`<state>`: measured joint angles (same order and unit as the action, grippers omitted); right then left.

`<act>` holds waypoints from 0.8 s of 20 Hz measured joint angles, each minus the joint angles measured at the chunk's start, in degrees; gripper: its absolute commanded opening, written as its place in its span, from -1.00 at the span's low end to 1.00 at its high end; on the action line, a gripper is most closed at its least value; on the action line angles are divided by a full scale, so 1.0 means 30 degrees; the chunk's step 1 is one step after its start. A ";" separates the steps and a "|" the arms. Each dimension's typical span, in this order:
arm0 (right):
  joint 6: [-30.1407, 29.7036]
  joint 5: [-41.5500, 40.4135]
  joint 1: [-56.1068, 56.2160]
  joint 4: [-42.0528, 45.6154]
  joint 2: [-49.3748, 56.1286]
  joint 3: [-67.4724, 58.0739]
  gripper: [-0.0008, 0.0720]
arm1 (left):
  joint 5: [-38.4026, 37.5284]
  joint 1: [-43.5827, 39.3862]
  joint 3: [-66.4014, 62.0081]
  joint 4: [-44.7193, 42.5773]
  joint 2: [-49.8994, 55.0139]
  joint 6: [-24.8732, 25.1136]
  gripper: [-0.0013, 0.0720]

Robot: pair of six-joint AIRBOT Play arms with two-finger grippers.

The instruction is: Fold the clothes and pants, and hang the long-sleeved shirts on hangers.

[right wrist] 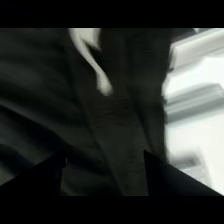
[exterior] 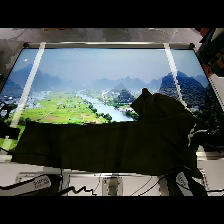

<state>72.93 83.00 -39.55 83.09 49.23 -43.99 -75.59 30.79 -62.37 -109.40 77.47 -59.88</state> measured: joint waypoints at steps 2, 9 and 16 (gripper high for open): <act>0.0015 -0.2025 0.1107 -0.2696 0.0270 -0.0029 0.55 | -0.0022 -0.1399 -0.0991 0.0204 -0.0029 -0.1537 0.68; 0.1166 -1.0666 0.5340 -0.6207 0.1319 -0.0080 0.53 | 0.2157 -0.7796 -0.2346 0.9260 0.0663 -0.4065 0.68; 0.1916 -1.3427 0.5952 -0.5151 0.1472 -0.0415 0.53 | 0.8102 -1.5329 -0.4007 2.0903 0.5158 -0.3504 0.85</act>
<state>78.67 42.72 -21.69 67.64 53.65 -45.23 -51.29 -15.20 -74.39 -46.70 92.95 -70.39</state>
